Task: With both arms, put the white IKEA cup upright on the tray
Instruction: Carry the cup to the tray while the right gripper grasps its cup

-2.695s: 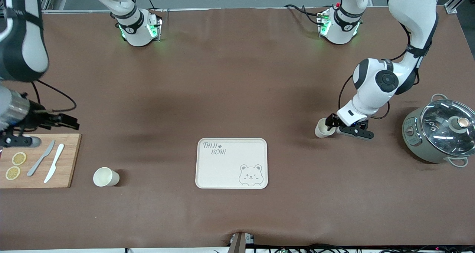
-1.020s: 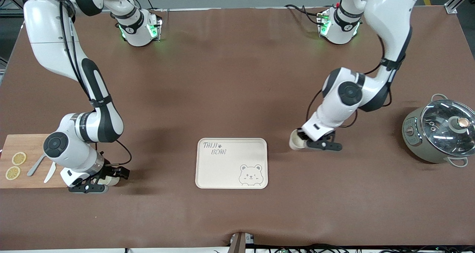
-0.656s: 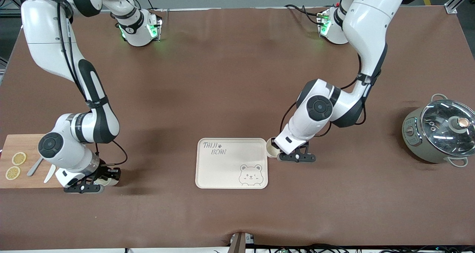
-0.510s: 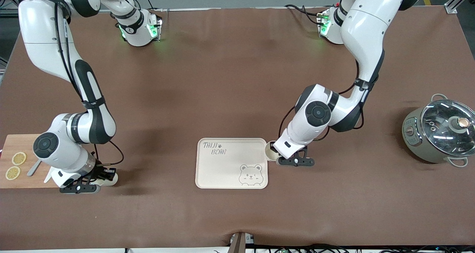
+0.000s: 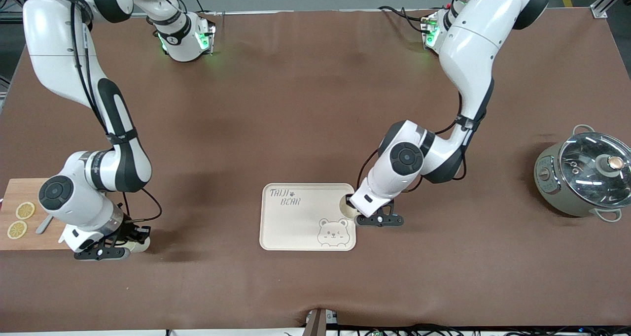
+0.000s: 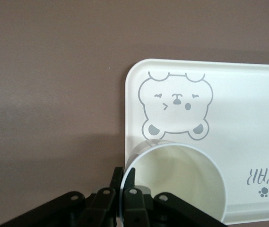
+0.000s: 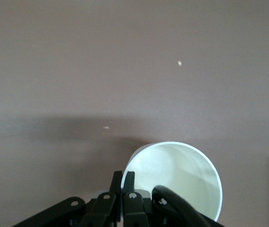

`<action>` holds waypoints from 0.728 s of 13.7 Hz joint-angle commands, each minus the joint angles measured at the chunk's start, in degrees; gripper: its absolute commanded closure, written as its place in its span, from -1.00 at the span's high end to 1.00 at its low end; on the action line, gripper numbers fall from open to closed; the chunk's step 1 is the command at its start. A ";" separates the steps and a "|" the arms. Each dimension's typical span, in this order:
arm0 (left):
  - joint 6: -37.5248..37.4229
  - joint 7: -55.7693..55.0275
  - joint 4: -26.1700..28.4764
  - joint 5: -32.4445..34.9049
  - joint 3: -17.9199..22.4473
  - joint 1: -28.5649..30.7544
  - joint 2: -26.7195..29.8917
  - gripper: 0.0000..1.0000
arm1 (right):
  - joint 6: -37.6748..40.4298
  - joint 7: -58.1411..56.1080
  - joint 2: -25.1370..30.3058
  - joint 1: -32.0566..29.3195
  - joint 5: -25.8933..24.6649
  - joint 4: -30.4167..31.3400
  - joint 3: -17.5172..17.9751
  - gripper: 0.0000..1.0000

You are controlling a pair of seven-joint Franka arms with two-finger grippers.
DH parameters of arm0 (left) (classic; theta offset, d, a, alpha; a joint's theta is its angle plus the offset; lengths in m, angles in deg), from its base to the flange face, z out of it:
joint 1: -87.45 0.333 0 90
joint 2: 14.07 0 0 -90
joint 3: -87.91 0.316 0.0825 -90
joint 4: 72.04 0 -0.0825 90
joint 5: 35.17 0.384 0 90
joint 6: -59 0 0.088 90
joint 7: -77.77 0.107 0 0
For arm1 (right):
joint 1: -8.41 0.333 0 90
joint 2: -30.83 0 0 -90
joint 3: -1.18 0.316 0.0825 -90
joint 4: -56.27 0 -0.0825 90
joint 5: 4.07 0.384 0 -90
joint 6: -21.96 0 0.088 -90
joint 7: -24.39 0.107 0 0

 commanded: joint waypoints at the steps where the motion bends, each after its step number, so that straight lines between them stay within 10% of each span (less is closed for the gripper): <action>1: 1.20 -1.70 -2.39 0.92 2.86 -3.14 -2.48 -1.00 | 1.25 1.60 -0.17 1.46 -0.60 -2.06 0.36 -1.00; 10: 2.70 -5.14 -2.30 1.01 5.69 -7.46 -3.98 -1.00 | 5.47 12.50 -1.30 12.97 -0.69 -8.12 0.45 -1.00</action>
